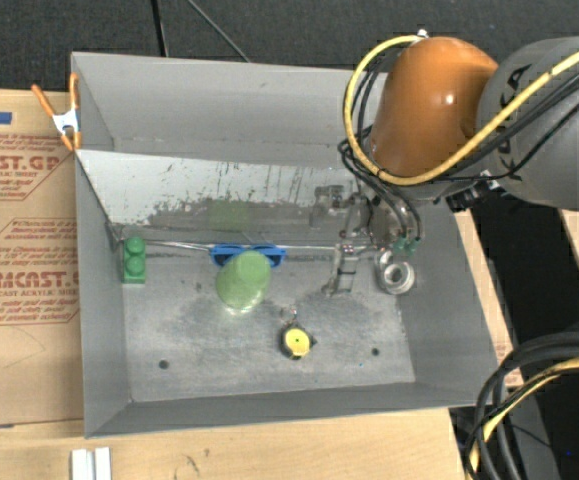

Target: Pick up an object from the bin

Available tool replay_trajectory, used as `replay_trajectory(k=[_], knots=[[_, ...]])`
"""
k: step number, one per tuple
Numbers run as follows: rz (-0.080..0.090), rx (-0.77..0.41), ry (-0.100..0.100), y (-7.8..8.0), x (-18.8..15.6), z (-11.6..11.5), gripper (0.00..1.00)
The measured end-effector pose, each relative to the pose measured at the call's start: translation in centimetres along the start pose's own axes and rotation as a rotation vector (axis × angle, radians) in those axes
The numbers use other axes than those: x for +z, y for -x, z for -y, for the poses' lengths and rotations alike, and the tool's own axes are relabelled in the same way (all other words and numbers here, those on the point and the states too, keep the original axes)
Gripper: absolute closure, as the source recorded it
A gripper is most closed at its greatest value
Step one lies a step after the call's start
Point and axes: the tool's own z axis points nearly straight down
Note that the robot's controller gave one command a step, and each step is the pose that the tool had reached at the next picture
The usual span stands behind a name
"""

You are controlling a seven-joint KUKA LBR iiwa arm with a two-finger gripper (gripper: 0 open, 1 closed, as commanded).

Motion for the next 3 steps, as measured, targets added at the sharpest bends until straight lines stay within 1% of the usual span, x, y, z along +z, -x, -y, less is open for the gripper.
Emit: replay_trajectory(k=[1,2,3], knots=[[-0.011,-0.092,-0.001,-3.3,16.4,2.6,0.0],[-0.002,-0.229,0.0,-4.7,16.0,-1.6,0.0],[0.001,-0.227,0.0,-4.6,15.8,-1.5,1.0]])
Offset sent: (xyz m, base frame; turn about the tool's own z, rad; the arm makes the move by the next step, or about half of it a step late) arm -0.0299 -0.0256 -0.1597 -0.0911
